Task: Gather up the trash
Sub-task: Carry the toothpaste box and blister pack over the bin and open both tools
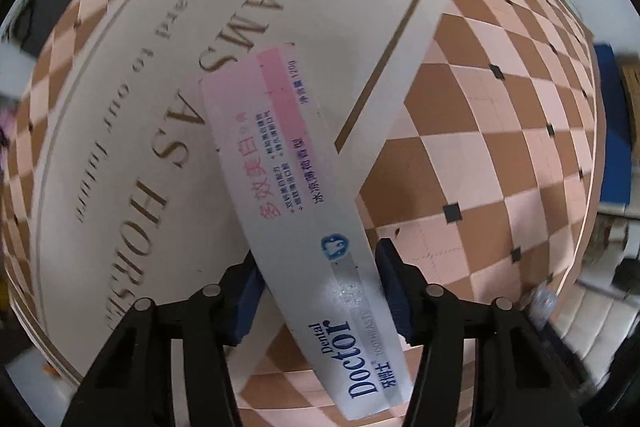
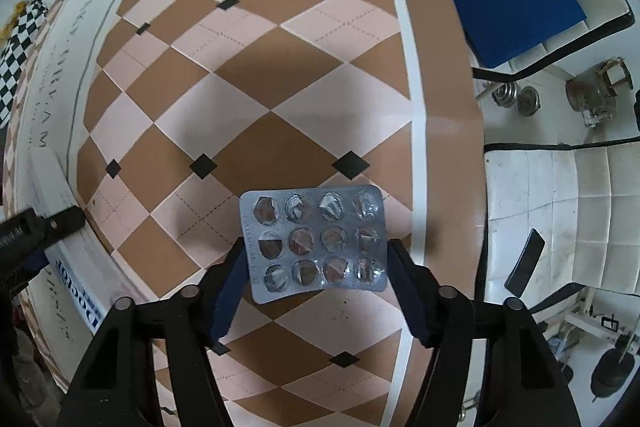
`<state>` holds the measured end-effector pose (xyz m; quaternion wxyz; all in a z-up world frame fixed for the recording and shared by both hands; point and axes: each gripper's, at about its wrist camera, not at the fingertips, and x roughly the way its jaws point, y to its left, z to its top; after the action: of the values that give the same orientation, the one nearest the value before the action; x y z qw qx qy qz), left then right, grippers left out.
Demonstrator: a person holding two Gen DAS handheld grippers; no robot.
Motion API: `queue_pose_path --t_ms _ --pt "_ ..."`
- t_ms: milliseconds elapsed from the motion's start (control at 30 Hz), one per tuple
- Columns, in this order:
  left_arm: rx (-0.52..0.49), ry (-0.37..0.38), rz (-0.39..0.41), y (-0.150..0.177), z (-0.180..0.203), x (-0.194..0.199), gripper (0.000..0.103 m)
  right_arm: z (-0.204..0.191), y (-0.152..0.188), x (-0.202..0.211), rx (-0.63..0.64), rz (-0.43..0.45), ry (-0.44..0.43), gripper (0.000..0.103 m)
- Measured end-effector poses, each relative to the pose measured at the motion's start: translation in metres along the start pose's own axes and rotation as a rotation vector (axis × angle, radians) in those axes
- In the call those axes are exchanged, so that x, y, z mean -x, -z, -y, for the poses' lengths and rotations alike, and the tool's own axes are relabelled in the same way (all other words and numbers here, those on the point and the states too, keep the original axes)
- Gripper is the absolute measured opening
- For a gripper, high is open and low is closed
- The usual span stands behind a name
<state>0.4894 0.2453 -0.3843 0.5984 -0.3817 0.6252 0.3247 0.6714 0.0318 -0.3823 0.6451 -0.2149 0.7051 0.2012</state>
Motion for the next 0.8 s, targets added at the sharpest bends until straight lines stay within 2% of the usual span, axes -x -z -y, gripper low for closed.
queue_pose_path --t_ms 200,400,533,800 --pt "-0.124 -0.04 0.092 0.029 -0.015 0.026 0.048 -0.005 0.018 0.015 0.013 0.037 -0.019 0.065" --pt "-0.228 -0.05 0.197 0.068 -0.034 0.068 0.048 -0.012 0.053 0.037 0.005 0.102 -0.05 0.063" --pt "-0.301 -0.035 0.256 0.076 -0.03 0.096 0.048 -0.022 0.088 0.068 0.001 0.162 -0.079 0.063" --pt "-0.423 -0.001 0.39 0.142 -0.092 0.145 0.048 -0.063 0.189 0.129 -0.015 0.269 -0.115 0.063"
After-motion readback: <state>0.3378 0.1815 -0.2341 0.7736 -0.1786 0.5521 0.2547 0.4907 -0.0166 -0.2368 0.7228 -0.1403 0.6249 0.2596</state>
